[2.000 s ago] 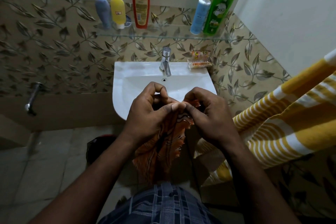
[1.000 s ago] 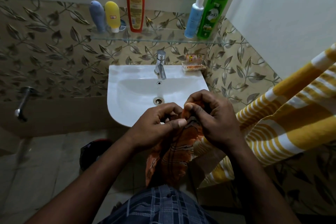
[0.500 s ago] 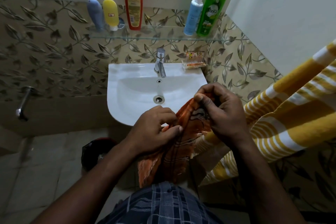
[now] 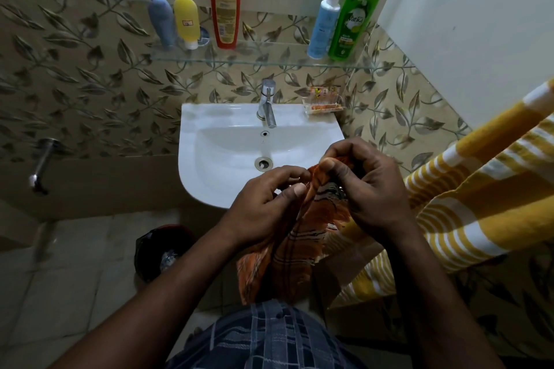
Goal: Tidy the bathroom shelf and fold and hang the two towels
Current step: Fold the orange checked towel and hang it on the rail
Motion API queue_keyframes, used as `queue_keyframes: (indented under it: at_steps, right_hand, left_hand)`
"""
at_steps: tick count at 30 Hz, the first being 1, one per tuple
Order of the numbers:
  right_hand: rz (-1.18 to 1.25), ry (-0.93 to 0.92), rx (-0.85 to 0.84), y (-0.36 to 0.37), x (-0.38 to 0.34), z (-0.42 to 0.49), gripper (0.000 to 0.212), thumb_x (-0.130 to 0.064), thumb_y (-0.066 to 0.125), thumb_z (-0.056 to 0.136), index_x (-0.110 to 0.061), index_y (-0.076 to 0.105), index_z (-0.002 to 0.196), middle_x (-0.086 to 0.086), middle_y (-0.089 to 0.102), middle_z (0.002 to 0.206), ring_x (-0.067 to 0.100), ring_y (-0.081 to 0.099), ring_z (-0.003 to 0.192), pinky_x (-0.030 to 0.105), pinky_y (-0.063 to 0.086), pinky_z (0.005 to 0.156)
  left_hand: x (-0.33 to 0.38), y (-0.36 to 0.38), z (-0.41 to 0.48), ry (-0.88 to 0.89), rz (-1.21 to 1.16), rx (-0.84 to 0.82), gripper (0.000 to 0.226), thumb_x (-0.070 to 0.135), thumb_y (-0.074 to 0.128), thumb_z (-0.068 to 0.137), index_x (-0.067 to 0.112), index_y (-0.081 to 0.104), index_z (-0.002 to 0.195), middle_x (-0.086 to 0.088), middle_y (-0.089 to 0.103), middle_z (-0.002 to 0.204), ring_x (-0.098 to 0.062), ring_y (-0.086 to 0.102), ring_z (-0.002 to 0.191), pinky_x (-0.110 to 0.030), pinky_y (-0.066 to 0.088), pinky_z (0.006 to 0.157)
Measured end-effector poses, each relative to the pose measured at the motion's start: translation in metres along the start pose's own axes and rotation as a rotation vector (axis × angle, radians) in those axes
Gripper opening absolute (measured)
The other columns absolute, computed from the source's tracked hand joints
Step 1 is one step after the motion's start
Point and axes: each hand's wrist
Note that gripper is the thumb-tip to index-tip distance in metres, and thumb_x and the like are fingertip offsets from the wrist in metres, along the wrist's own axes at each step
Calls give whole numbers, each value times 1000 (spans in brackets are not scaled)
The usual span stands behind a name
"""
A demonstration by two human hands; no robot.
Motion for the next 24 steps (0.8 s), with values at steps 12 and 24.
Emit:
queue_keyframes:
  at_steps: [12,24]
  right_hand:
    - [54,36,43,-4,8,3,5,-11,68,99,-14,68,94,-2,68,83,25,66,75,47,57,66]
    - [-151,3,154,0,19,2,7,-12,67,100,-14,66,93,-5,67,83,17,67,77,42,57,68]
  left_hand:
    - [1,-1,-1,130,-12,206,7,19,73,93,22,74,87,9,72,82,-13,70,79,-26,53,74]
    - [6,-2,-7,244,290,248,17,33,72,94,18,71,86,13,71,78,-5,68,74,-25,53,67]
Point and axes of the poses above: each hand's wrist, its own z-axis towards the middle knuckle, its own y-axis out of the palm, x = y × z
